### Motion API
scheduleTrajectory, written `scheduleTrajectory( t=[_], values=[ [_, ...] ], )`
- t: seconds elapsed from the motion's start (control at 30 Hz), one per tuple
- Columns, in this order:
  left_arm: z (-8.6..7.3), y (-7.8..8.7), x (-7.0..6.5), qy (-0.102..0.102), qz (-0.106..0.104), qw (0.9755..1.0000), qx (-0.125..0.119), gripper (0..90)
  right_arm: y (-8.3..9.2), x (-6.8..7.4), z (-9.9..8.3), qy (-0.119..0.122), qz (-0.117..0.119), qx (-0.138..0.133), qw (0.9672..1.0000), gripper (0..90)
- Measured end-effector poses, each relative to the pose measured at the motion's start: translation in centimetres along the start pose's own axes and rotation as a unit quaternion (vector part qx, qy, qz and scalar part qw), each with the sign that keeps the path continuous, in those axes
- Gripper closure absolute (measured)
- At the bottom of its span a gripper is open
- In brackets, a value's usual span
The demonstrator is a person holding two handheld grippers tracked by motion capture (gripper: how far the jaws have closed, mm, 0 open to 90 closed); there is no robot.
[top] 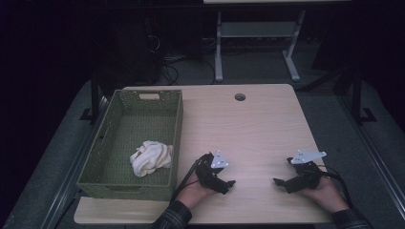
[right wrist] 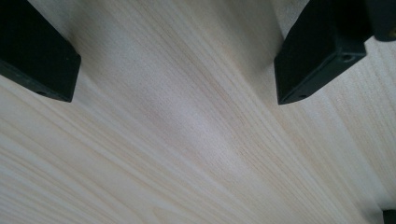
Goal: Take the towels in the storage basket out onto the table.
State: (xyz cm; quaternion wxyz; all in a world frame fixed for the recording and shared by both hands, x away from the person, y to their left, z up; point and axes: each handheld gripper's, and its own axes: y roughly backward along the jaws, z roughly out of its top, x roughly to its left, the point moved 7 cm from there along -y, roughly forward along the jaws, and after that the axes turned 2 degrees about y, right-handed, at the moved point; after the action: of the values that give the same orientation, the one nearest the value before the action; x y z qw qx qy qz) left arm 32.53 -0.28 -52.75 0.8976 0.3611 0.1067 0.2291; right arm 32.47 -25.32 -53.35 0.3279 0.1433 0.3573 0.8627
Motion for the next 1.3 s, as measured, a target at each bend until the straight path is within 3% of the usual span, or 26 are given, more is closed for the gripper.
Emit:
scheduleTrajectory(
  t=[0.3,0.73,0.87,1.3],
  values=[
    [0.0,0.0,0.0,0.003,0.002,1.0,-0.001,12.0,0.0,0.0,0.0,0.004,0.002,0.001,1.0,0.0],
    [0.0,0.5,0.1,0.013,0.004,0.9994,0.031,12.2,0.0,0.0,0.0,0.005,0.005,0.002,1.0,0.0],
    [0.1,0.9,0.5,0.025,0.008,0.9994,0.022,12.2,-0.1,0.0,0.1,0.006,0.006,0.002,1.0,0.0],
    [0.4,1.8,0.9,0.027,0.027,0.9991,0.019,12.4,0.0,0.1,0.0,0.005,0.006,0.003,1.0,0.0]
  ],
)
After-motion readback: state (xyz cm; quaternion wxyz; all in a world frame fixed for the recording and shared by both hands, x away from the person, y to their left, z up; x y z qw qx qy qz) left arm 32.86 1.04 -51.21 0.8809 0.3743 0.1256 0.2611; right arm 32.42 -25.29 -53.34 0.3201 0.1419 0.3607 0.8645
